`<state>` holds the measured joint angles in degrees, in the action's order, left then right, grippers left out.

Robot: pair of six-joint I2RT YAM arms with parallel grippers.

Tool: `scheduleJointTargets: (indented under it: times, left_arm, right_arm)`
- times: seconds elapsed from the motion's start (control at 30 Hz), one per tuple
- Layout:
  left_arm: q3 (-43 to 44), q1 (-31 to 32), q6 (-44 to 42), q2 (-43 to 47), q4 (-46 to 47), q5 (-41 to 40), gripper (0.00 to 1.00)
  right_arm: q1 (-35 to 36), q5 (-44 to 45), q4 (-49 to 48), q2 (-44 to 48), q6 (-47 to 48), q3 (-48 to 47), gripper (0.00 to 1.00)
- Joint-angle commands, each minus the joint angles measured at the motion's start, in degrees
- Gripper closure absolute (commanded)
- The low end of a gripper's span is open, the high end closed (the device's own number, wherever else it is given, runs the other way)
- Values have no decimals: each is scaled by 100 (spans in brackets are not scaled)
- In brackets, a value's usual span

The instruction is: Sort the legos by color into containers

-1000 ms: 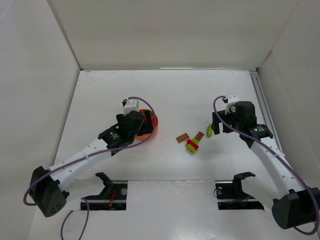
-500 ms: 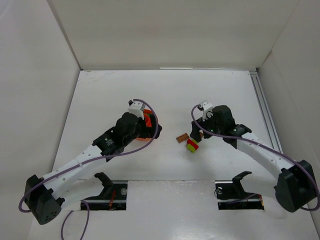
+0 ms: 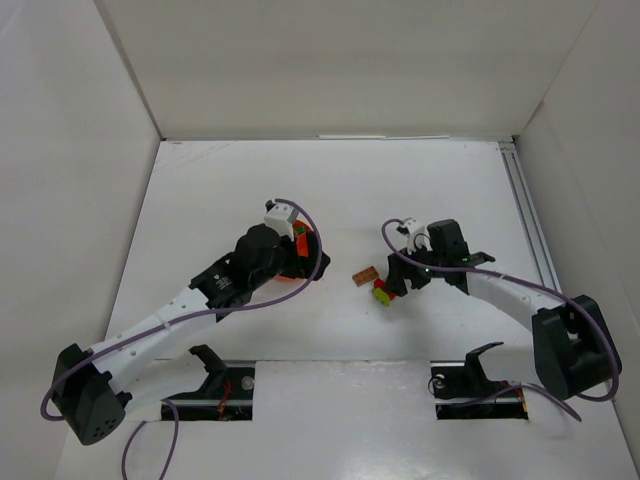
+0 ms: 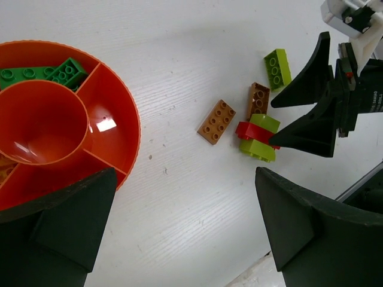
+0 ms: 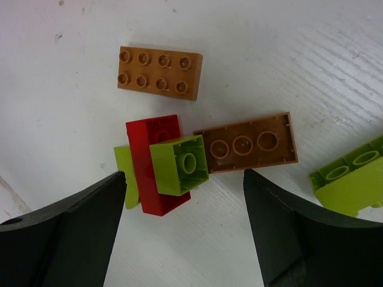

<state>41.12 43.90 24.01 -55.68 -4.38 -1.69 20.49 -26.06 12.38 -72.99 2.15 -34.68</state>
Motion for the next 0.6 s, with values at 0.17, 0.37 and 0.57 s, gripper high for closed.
scheduleJointTargets:
  times: [0.17, 0.37, 0.57]
  left_arm:
    - [-69, 22, -89, 49, 306, 143, 0]
    - [-69, 22, -37, 49, 306, 143, 0]
    - [-69, 22, -37, 49, 306, 143, 0]
  right_arm:
    - [-115, -900, -438, -250, 347, 101, 19]
    - [-168, -1102, -596, -462, 400, 101, 22]
    - [-221, -1349, -728, -664, 400, 101, 35]
